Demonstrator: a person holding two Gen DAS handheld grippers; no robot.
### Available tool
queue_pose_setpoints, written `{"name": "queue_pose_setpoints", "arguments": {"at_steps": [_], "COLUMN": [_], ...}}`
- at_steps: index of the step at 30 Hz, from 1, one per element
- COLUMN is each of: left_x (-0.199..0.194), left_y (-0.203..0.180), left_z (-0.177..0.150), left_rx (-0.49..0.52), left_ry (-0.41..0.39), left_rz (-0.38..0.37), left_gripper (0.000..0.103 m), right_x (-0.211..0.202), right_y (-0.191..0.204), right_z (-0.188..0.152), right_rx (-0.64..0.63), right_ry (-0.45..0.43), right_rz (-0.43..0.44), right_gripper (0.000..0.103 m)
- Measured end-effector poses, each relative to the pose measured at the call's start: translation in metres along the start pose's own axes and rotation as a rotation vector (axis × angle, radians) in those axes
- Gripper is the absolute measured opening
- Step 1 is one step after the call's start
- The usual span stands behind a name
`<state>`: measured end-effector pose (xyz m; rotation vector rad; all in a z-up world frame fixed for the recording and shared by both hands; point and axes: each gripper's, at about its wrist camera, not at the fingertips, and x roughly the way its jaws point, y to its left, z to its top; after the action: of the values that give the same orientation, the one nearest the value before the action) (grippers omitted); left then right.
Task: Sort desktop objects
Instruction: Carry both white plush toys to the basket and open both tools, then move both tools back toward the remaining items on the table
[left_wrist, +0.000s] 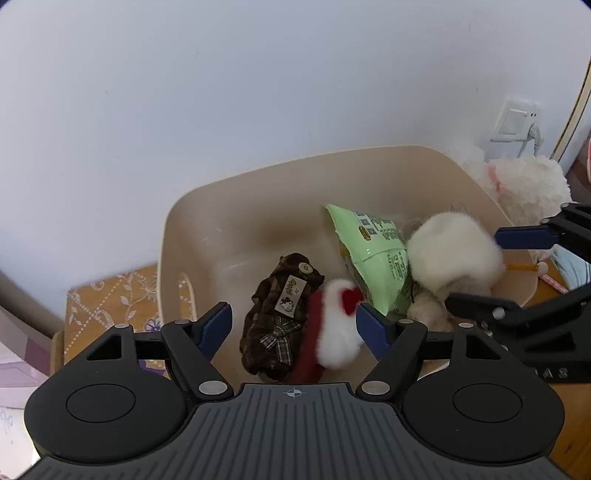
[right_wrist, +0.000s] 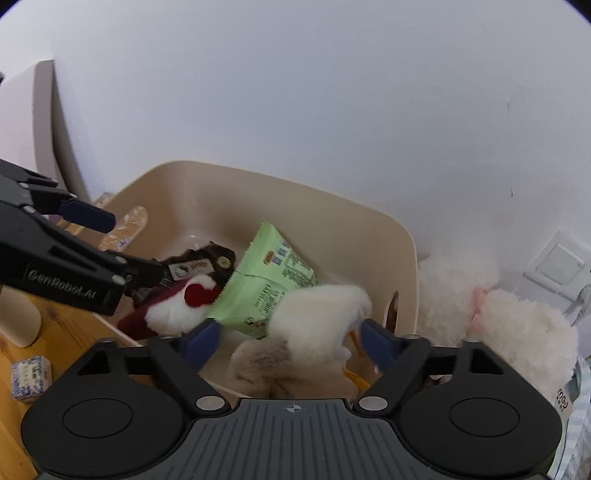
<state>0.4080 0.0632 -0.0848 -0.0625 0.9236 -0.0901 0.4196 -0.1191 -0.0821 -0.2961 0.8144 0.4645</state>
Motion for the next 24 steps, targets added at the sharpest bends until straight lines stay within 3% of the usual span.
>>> {"name": "queue_pose_setpoints", "arguments": {"at_steps": [4,11,18,24], "left_x": [-0.014,-0.041,-0.070,-0.081], "left_y": [0.005,0.006,0.016,0.025], "left_z": [-0.002,-0.010,-0.038,-0.074], "left_rx": [-0.024,-0.004,0.009,-0.022], "left_ry": [-0.021,-0.051,-0.050,-0.004], "left_rz": [0.003,0.017,0.011,-0.031], "left_gripper": [0.077,0.081,0.082,0.082], "right_x": [-0.017,-0.050,-0.077,-0.092], "right_y": [0.002,-0.001,-0.007,-0.011], "right_z": [0.000,-0.012,-0.053,-0.095], "right_rx": [0.007,0.016,0.012,0.062], "right_ry": [-0.041,-0.081,-0.085,-0.035], "right_rz": [-0.012,-0.015,0.011,0.072], "right_gripper": [0.103,0.103,0.103,0.103]}}
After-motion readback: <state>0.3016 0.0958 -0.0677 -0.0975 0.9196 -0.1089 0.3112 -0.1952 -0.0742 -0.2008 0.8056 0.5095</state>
